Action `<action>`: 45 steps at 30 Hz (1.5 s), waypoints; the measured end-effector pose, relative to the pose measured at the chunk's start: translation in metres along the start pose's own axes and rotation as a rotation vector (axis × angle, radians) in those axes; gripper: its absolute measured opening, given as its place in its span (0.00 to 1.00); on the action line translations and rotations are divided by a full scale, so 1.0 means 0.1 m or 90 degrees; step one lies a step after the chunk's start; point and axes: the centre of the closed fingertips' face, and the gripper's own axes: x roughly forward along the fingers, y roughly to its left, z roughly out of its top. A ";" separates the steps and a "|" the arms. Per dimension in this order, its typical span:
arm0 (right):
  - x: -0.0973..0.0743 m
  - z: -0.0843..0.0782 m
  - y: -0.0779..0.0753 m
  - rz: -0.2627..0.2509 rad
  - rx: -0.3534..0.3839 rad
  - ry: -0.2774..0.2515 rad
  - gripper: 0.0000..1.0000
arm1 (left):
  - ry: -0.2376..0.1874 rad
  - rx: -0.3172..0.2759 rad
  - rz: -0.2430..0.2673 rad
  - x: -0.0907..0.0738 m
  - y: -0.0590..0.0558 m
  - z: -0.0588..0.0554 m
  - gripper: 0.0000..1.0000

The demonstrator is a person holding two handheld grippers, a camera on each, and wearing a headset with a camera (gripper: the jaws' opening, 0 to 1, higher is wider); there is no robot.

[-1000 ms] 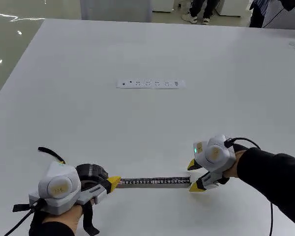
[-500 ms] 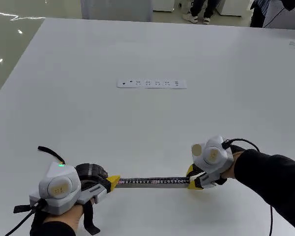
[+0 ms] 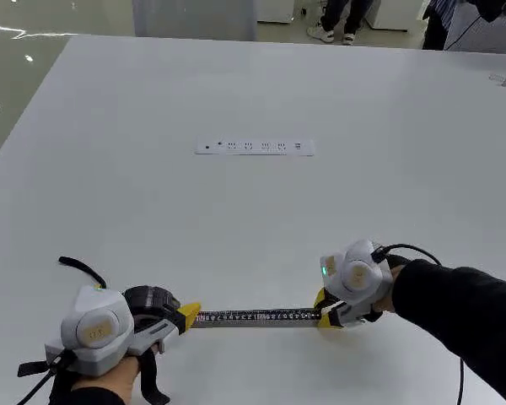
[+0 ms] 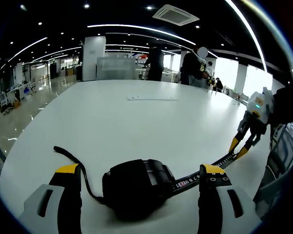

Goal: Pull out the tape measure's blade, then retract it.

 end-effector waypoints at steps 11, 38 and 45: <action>0.01 0.01 -0.02 -0.006 0.051 0.022 0.11 | -0.014 -0.015 0.027 0.09 0.05 -0.10 0.83; 0.00 0.01 -0.02 -0.017 0.074 0.026 0.10 | 0.066 -0.049 0.040 0.15 0.07 -0.26 0.64; 0.02 0.02 -0.04 -0.010 0.082 0.029 0.10 | 0.069 -0.047 0.041 0.15 0.07 -0.28 0.63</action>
